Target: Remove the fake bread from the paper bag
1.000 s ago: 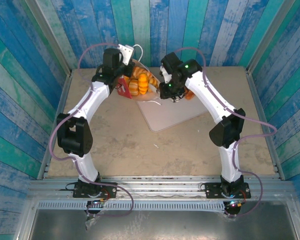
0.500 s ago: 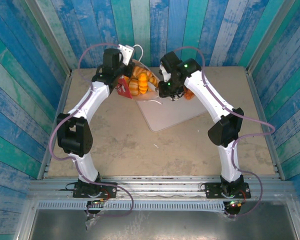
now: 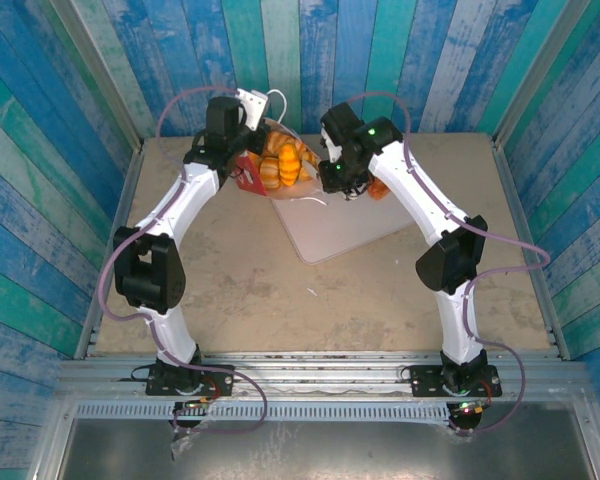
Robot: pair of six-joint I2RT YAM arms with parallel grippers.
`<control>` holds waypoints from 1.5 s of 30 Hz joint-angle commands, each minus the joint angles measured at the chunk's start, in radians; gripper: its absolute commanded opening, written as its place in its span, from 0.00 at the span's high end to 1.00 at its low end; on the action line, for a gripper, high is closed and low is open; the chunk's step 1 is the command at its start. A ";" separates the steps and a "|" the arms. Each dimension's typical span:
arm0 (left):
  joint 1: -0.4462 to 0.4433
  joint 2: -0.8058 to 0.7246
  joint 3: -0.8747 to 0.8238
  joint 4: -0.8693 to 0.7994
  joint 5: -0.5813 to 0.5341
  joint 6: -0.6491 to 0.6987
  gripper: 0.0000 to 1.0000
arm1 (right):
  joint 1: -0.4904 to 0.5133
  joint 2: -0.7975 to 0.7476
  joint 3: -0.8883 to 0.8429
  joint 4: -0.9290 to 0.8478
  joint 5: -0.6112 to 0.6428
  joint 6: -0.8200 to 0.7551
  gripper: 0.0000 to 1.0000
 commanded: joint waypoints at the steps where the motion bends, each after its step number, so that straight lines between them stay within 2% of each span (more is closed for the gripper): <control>1: -0.007 0.029 0.002 0.058 0.028 -0.012 1.00 | -0.007 0.016 0.026 0.026 0.043 0.018 0.66; 8: -0.008 0.033 0.002 0.055 0.011 -0.025 1.00 | 0.002 -0.003 0.027 0.037 0.048 0.001 0.76; 13: -0.008 0.044 0.009 0.056 -0.006 -0.043 1.00 | 0.010 -0.031 0.029 0.037 0.075 -0.031 0.80; 14: -0.008 0.047 0.012 0.057 -0.005 -0.045 1.00 | 0.041 -0.040 0.027 0.037 0.081 -0.038 0.80; 22: -0.007 0.068 0.036 0.055 -0.012 -0.051 1.00 | 0.095 -0.088 0.021 0.029 0.150 -0.084 0.85; 45: -0.008 0.090 0.075 0.033 -0.030 -0.047 1.00 | 0.135 -0.242 0.002 -0.104 0.272 -0.167 0.85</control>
